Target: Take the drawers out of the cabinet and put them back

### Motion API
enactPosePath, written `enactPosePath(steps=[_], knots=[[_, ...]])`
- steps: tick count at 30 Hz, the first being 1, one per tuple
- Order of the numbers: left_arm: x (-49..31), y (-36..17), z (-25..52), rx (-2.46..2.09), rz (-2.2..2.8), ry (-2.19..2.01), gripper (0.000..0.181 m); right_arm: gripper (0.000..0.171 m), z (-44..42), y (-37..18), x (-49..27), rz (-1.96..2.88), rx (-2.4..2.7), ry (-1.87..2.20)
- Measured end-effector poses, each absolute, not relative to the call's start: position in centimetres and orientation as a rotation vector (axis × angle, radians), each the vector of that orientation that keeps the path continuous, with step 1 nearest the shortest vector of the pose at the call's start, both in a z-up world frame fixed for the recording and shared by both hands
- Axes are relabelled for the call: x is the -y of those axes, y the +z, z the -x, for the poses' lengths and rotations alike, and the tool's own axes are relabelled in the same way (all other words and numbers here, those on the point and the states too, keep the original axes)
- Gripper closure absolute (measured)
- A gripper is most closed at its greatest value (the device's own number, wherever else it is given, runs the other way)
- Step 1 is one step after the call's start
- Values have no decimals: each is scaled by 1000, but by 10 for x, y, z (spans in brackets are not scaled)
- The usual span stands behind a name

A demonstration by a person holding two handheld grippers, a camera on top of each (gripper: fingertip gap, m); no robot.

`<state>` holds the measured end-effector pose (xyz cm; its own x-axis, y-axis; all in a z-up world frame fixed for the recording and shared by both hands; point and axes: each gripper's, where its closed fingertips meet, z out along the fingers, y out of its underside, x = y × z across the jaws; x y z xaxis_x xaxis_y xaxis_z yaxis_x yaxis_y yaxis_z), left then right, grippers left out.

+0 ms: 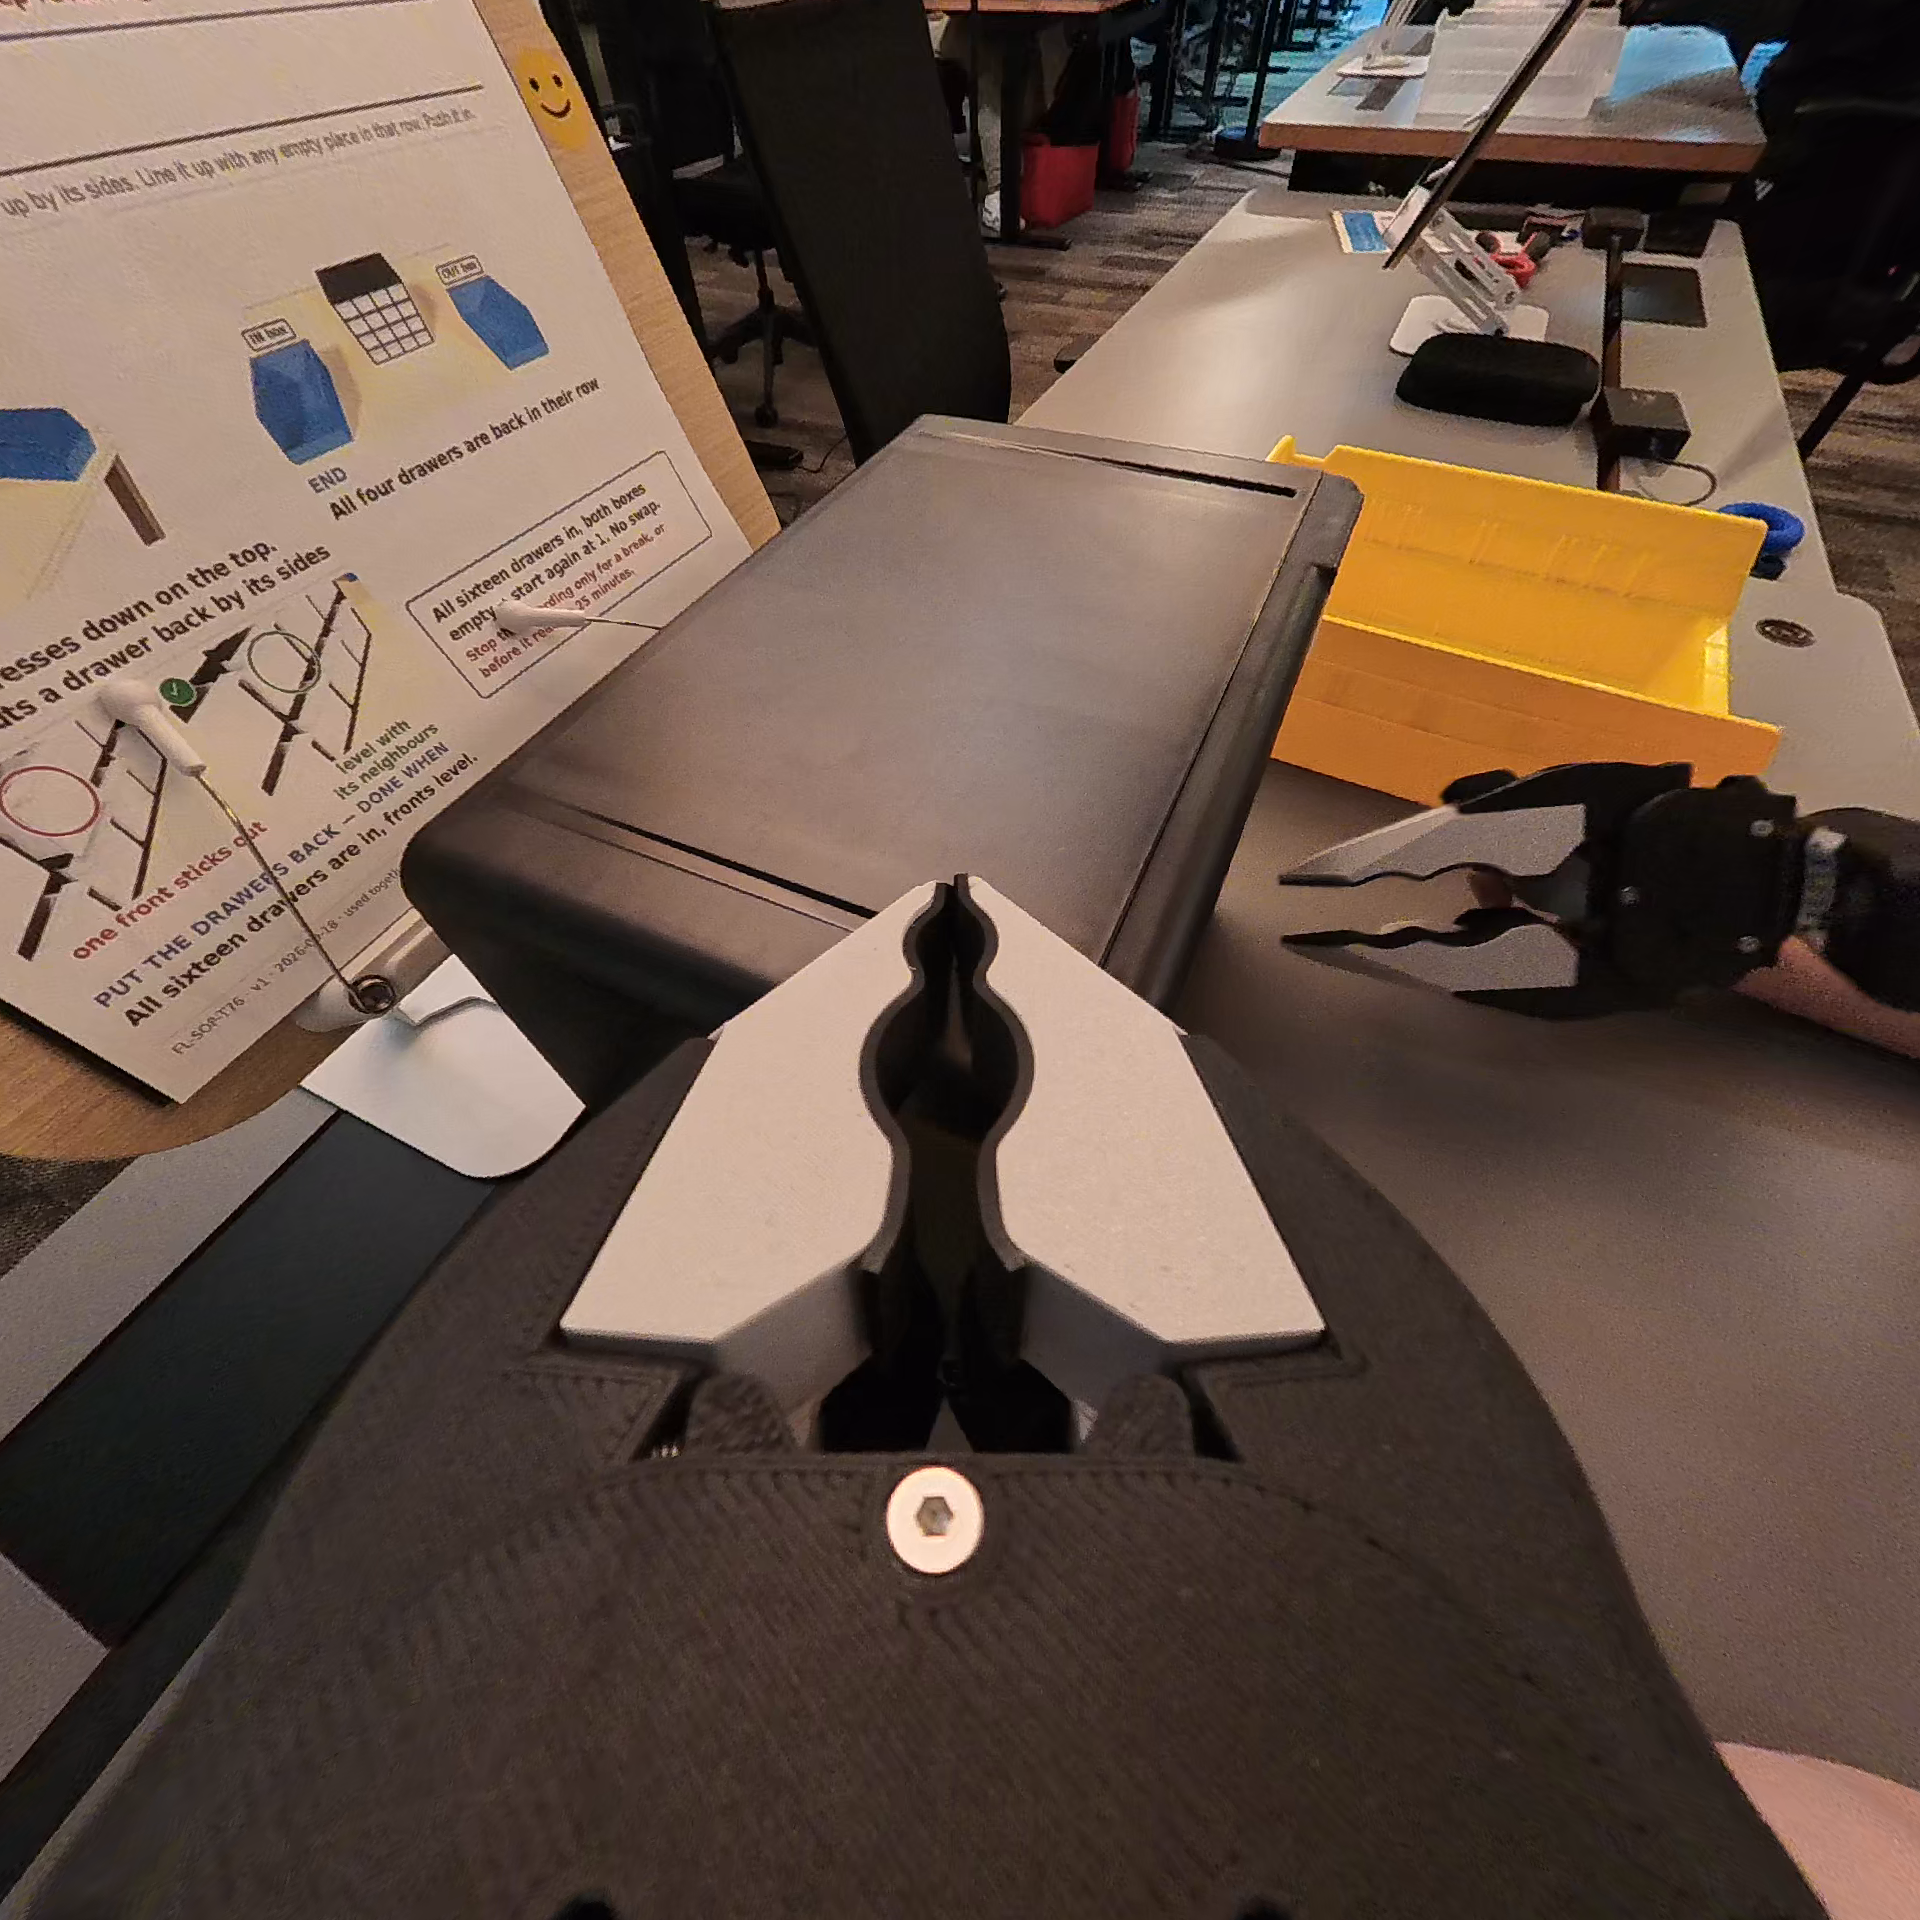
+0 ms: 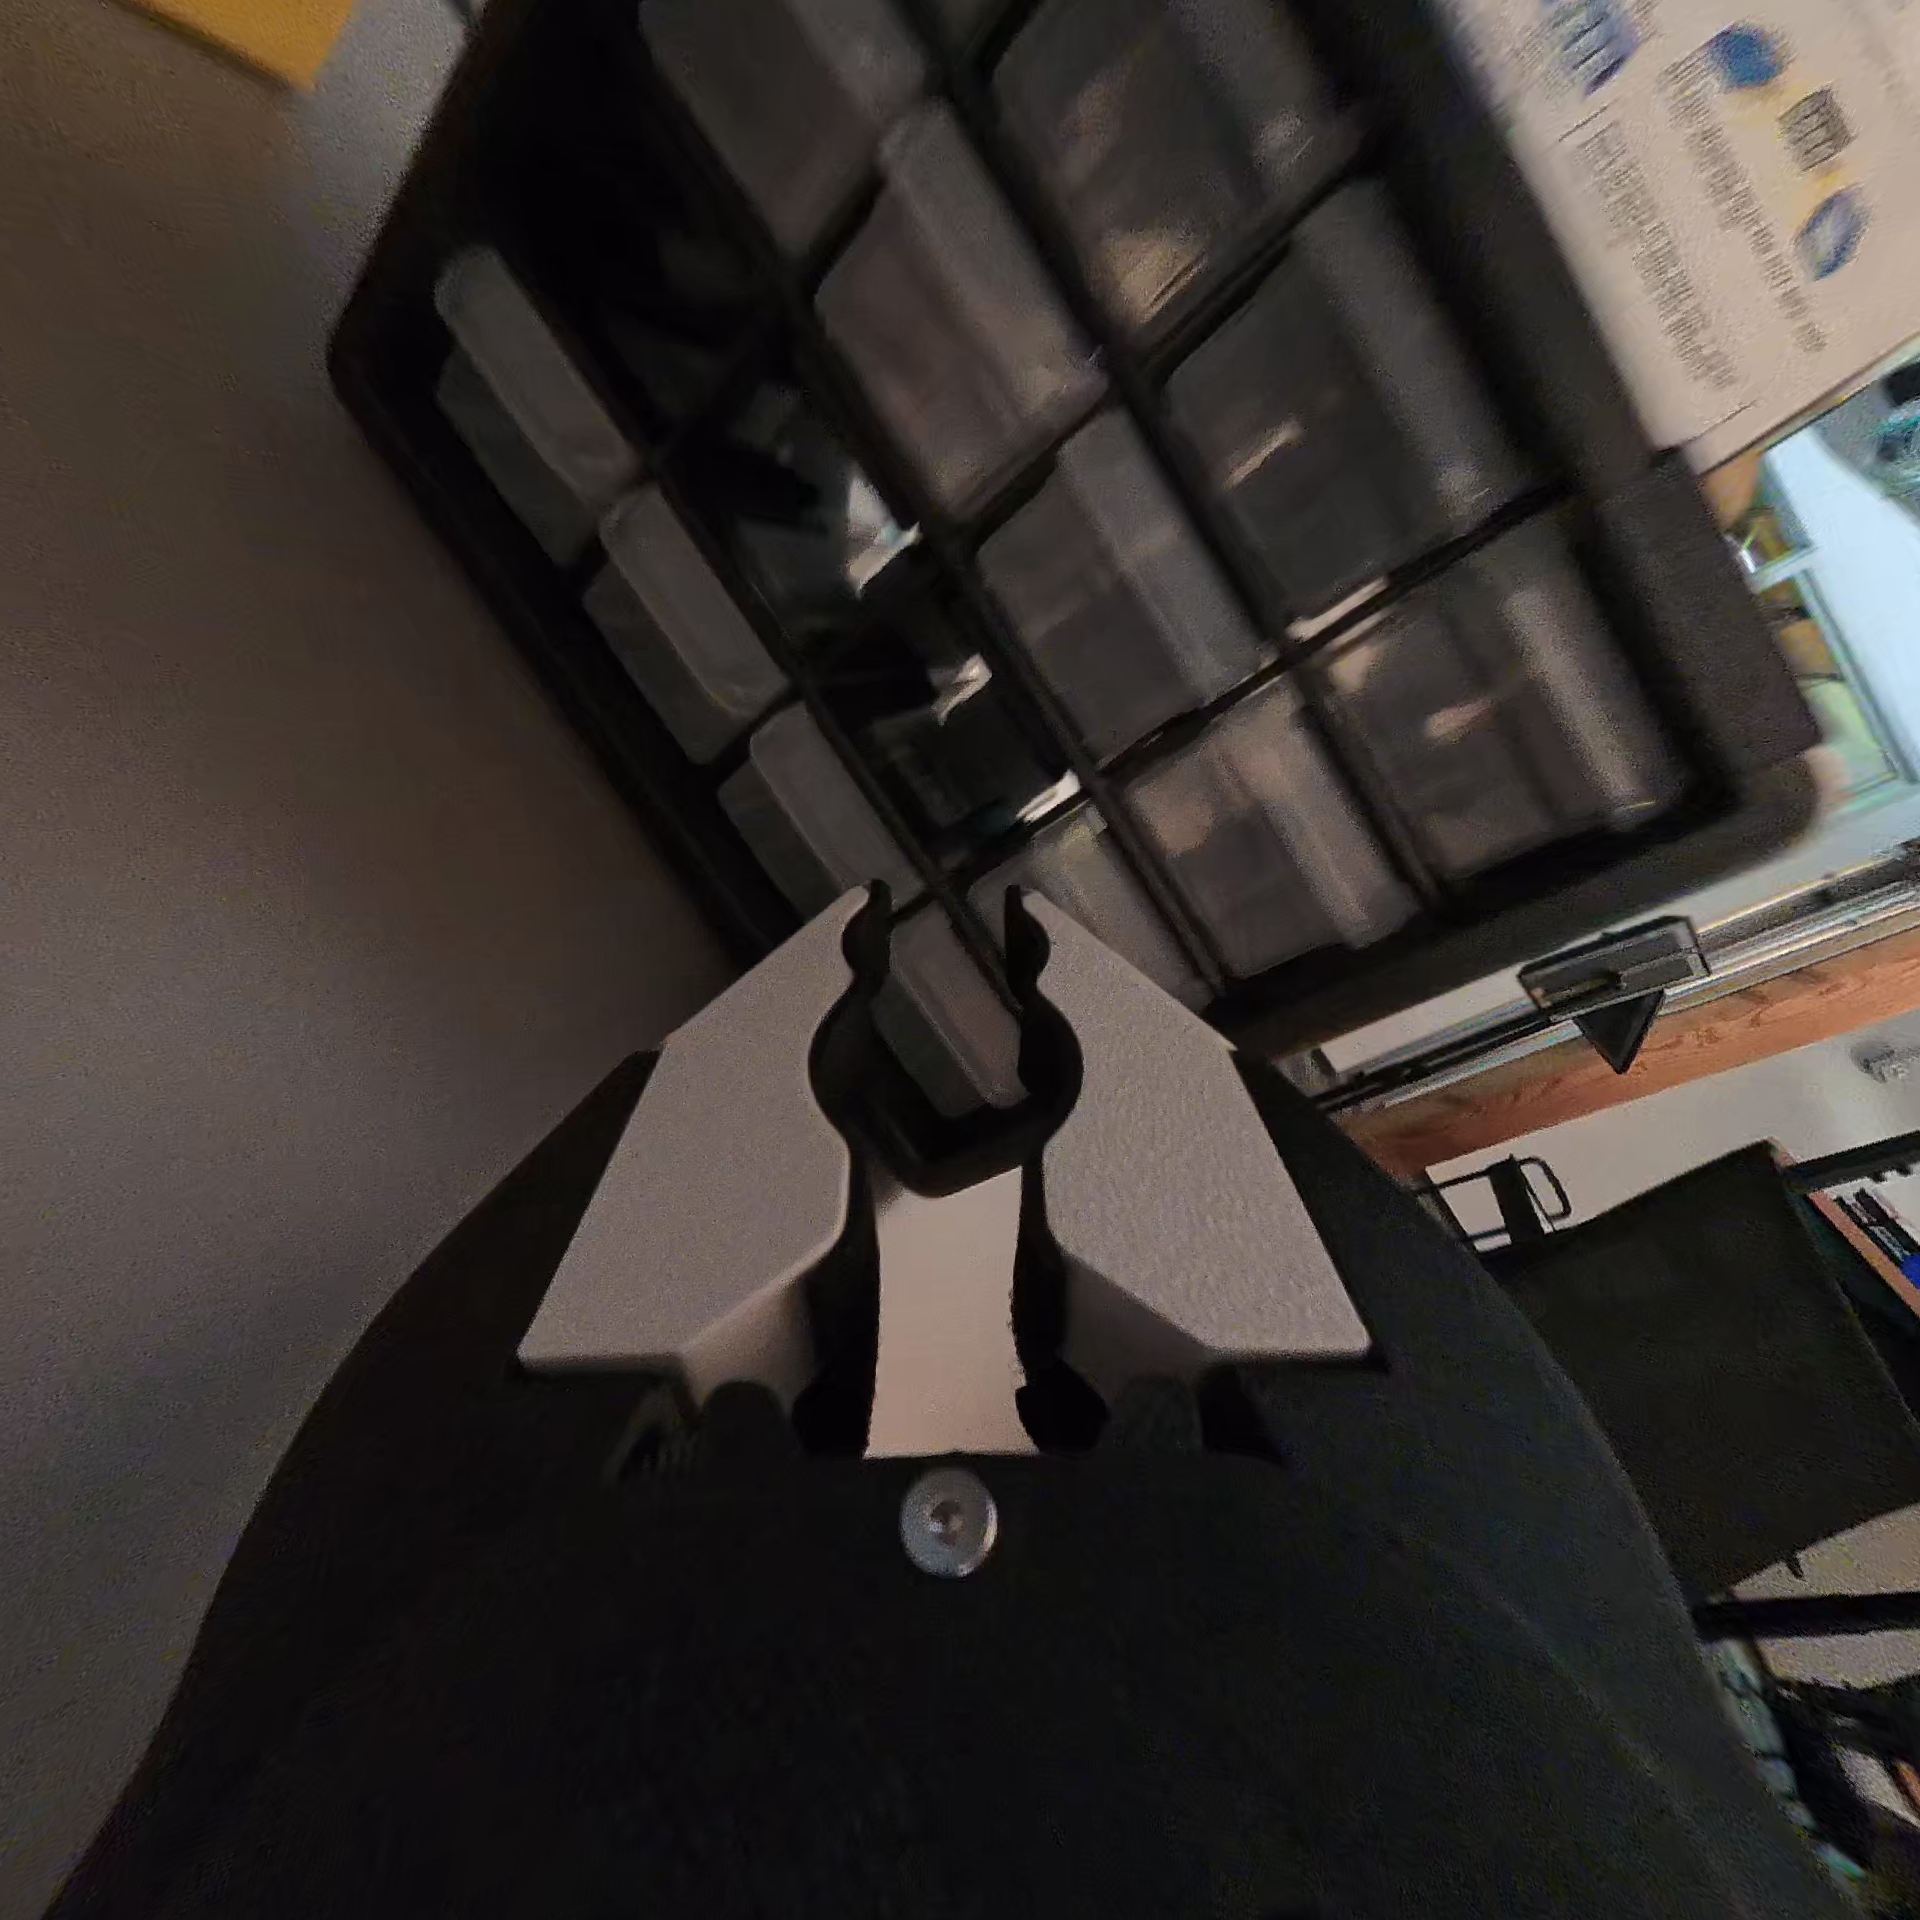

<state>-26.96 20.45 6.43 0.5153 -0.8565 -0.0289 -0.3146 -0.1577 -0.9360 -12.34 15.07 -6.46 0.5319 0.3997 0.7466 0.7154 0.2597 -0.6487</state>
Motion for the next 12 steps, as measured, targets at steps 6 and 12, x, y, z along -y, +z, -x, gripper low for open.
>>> enactPosePath(steps=[6,12], knots=[[-205,64,269,-997,1722,-640,181,147,127,11,-131,1316,850,2],[-205,64,269,-996,1731,-624,181,148,130,75,-149,1388,760,205]])
